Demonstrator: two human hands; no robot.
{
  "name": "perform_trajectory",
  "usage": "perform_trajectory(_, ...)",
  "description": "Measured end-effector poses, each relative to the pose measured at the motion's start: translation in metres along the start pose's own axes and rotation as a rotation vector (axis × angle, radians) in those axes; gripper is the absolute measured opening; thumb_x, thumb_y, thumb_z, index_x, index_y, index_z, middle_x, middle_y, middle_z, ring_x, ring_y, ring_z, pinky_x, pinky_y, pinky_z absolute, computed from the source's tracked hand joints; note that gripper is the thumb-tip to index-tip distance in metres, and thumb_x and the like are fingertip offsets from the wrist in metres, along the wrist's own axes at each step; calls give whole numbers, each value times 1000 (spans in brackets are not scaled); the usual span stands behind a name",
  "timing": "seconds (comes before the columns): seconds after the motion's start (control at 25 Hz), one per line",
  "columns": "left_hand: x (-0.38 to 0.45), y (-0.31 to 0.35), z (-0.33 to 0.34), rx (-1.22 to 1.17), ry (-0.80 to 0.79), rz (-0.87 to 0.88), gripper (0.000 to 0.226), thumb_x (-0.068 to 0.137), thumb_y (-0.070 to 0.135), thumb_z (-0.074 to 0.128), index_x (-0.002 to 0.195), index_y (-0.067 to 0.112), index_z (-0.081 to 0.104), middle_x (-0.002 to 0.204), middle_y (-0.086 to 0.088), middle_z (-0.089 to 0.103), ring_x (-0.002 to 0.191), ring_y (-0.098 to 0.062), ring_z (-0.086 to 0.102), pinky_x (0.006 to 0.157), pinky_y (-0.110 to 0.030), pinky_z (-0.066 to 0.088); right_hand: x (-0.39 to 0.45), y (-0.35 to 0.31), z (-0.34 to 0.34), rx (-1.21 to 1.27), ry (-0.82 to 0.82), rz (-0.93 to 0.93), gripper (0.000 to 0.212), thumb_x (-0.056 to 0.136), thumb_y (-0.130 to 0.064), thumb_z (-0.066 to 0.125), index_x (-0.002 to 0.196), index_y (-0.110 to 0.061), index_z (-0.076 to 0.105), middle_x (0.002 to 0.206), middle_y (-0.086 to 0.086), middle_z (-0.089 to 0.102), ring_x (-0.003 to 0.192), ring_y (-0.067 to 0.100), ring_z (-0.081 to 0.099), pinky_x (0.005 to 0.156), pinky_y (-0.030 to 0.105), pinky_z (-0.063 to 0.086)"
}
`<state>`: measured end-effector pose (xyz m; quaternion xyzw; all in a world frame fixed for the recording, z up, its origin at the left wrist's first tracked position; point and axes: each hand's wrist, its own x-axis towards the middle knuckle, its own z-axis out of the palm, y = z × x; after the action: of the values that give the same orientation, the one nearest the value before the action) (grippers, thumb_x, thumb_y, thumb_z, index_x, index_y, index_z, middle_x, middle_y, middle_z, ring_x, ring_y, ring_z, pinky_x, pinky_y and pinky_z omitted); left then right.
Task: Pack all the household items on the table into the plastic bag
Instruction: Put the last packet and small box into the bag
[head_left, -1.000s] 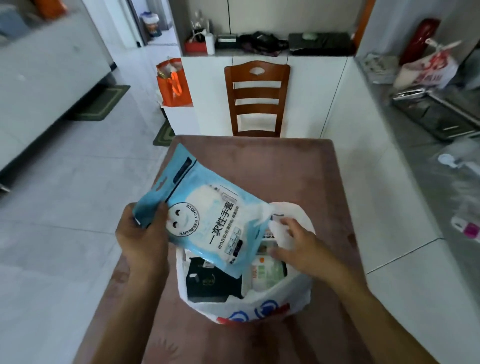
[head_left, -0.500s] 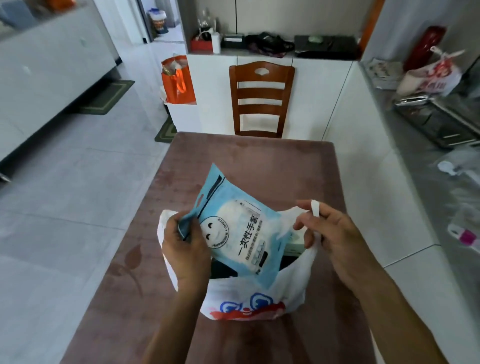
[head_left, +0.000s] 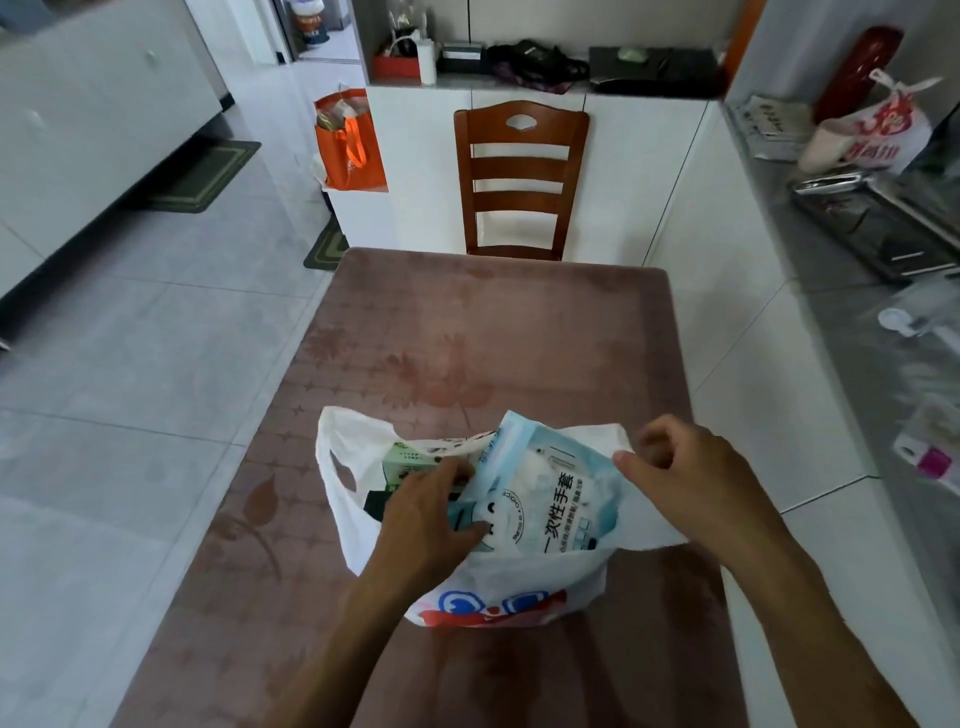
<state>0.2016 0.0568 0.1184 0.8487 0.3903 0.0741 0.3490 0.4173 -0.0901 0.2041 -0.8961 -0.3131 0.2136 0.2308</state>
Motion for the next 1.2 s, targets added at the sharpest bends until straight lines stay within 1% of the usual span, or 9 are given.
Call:
perform_trajectory(0.12, 2, -1, 0, 146, -186, 3, 70, 62, 54, 75, 123, 28, 53, 117, 7, 65, 103, -15, 58, 94, -41, 50, -5, -11, 22, -216, 290, -419, 54, 84, -42, 63, 131, -26, 42, 125, 1, 58, 104, 19, 60, 75, 35, 56)
perform_trajectory(0.2, -2, -2, 4, 264, -220, 17, 58, 62, 58, 71, 110, 29, 57, 112, 9, 66, 100, -13, 57, 94, -38, 49, -5, -31, 49, -35, 4, -681, 46, 83, -40, 59, 127, -32, 48, 124, -6, 59, 106, 10, 55, 81, 29, 53)
perform_trajectory(0.32, -12, -11, 1, 320, -218, 57, 51, 66, 59, 71, 105, 29, 58, 112, 9, 66, 101, -13, 58, 91, -27, 46, 13, -37, 88, -131, -386, -501, 60, 84, -31, 67, 137, -30, 40, 142, -5, 45, 110, 14, 55, 90, 35, 51)
perform_trajectory(0.48, -22, -22, -11, 465, -302, 99, 71, 68, 69, 65, 129, 35, 48, 131, 7, 58, 122, -16, 49, 105, -38, 39, 45, -28, 98, -501, -324, -431, 81, 75, -44, 71, 143, -27, 31, 147, -1, 41, 121, 24, 49, 97, 46, 40)
perform_trajectory(0.6, -34, -25, -5, 549, -225, 55, 85, 74, 69, 60, 146, 34, 29, 152, 2, 38, 140, -22, 33, 114, -45, 33, 57, -25, 93, -583, -454, -457, 38, 76, -43, 69, 110, -31, 57, 114, -4, 65, 101, 19, 59, 88, 40, 39)
perform_trajectory(0.68, -45, -33, -3, 448, -143, -24, 90, 75, 68, 59, 149, 33, 24, 158, 4, 29, 144, -20, 27, 112, -43, 36, 65, -19, 81, -511, -373, -392, 12, 82, -34, 67, 83, -27, 58, 91, -2, 66, 83, 19, 61, 75, 34, 47)
perform_trajectory(0.84, -53, -48, -3, 442, -128, -45, 103, 67, 62, 70, 151, 32, 17, 161, 3, 23, 144, -24, 26, 109, -46, 37, 83, -19, 51, -386, -98, -403, 25, 83, -21, 67, 69, -26, 47, 64, -12, 48, 58, 8, 45, 50, 22, 30)
perform_trajectory(1.08, -22, -46, -1, 553, -172, 96, 89, 71, 48, 72, 146, 26, 30, 147, 1, 44, 135, -24, 37, 115, -43, 28, 71, -44, 85, -475, -225, -722, 22, 94, -19, 53, 114, -28, 59, 92, -3, 70, 73, 16, 56, 90, 38, 42)
perform_trajectory(1.2, -25, -49, -6, 600, -182, 153, 83, 67, 52, 70, 139, 31, 36, 137, 4, 50, 125, -22, 41, 110, -41, 29, 70, -54, 106, -393, -476, -689, 27, 95, -13, 52, 117, -25, 62, 98, 1, 71, 78, 20, 59, 77, 38, 50)
